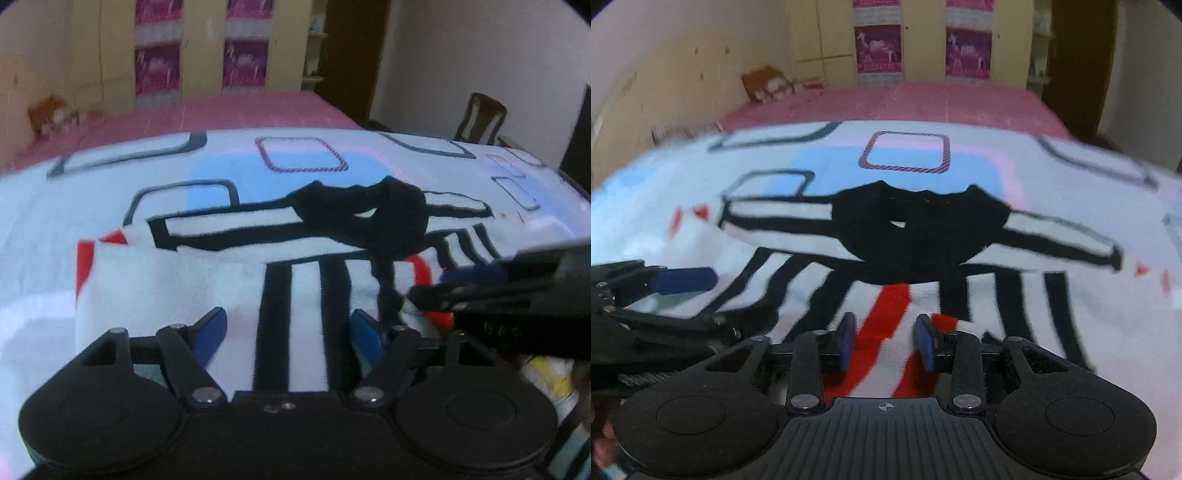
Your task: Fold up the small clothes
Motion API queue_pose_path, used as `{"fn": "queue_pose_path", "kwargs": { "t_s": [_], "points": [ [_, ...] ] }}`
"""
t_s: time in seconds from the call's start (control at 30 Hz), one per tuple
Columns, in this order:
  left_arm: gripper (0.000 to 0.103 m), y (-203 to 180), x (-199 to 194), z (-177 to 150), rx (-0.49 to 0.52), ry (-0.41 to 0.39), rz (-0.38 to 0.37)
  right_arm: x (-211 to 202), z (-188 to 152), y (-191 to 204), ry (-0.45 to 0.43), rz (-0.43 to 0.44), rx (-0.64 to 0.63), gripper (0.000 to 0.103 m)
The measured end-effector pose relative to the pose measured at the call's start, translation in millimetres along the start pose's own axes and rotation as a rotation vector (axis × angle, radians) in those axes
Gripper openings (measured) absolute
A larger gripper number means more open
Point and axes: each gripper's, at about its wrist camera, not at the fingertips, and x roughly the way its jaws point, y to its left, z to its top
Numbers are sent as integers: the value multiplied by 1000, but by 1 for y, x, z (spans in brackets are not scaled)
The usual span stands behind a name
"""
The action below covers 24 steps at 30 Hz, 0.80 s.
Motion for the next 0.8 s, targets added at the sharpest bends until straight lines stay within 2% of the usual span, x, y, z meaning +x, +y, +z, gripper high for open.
{"fn": "queue_pose_path", "kwargs": {
  "t_s": [0.1, 0.17, 0.23, 0.3, 0.4, 0.47, 0.57, 0.6, 0.67, 0.77, 0.8],
  "points": [
    [74, 19, -6, -2, -1, 4, 3, -5, -3, -16, 18, -111, -12, 36],
    [75, 30, -11, -5, 2, -1, 11, -12, -13, -40, 16, -147, 25, 36],
    [72, 29, -14, -1, 12, 0, 31, -21, -16, -56, 19, -142, 67, 36],
    [74, 23, -18, 4, -26, -30, -10, -34, -13, -56, -26, -142, 97, 36],
    [75, -1, -17, 5, 4, -42, -63, -44, -10, -38, -76, -32, 85, 36],
    [74, -19, -11, 6, 32, -36, -77, -34, -11, -26, -49, -3, 62, 36],
    [76, -30, 8, 6, 45, 19, -35, -15, -15, -27, -10, -19, 80, 36],
    [77, -28, 9, 4, 49, 16, -31, -15, -16, -31, -11, -21, 75, 36],
    [77, -19, 3, 4, 45, 17, -5, -18, -18, -36, -4, -93, 35, 36],
    [77, 10, -15, -7, 22, 8, 92, -28, -28, -66, 12, -174, 69, 36],
    [74, 20, -25, -13, 8, 5, 115, -33, -31, -72, 18, -202, 56, 36]
  ]
}}
